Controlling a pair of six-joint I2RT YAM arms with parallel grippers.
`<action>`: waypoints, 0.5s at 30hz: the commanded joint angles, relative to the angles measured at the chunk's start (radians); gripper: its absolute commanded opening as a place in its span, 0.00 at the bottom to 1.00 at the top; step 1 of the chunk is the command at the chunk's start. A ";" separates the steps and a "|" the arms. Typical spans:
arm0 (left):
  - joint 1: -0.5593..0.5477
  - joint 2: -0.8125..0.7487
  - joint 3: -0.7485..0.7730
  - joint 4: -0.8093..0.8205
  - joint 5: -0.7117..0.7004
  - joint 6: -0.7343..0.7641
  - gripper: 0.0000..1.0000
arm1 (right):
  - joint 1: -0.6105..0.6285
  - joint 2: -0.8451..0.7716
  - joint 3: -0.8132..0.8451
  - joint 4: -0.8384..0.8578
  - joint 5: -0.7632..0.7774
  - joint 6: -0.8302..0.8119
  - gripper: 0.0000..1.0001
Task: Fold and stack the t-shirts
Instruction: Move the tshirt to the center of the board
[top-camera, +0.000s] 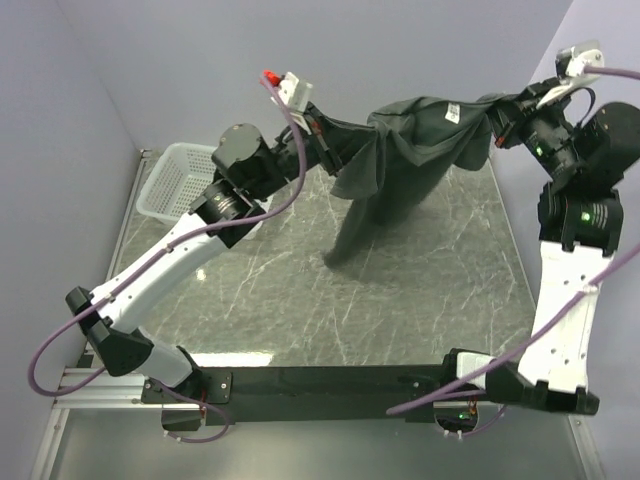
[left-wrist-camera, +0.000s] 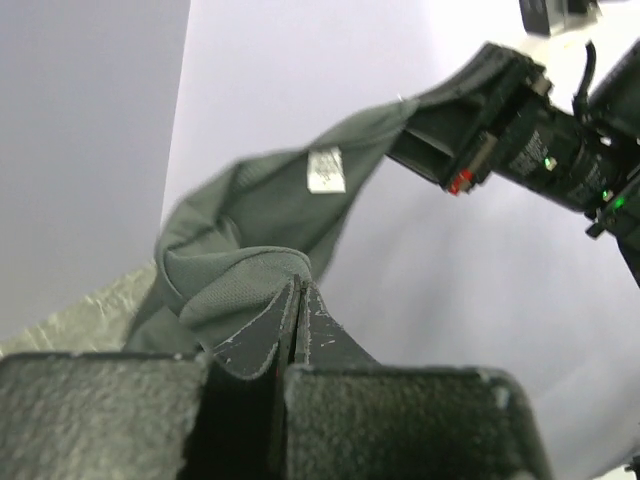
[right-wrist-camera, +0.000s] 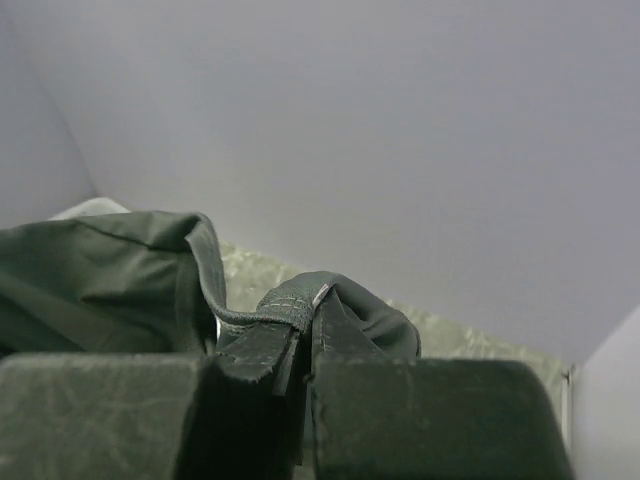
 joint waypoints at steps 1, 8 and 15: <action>0.016 -0.028 -0.033 0.033 0.029 0.010 0.01 | -0.006 -0.020 -0.068 0.072 -0.058 0.034 0.00; 0.066 0.005 -0.150 0.041 0.065 -0.039 0.01 | 0.131 0.029 -0.249 0.074 -0.079 -0.006 0.00; 0.132 0.031 -0.213 0.078 0.095 -0.088 0.01 | 0.256 0.135 -0.297 0.106 0.006 0.009 0.00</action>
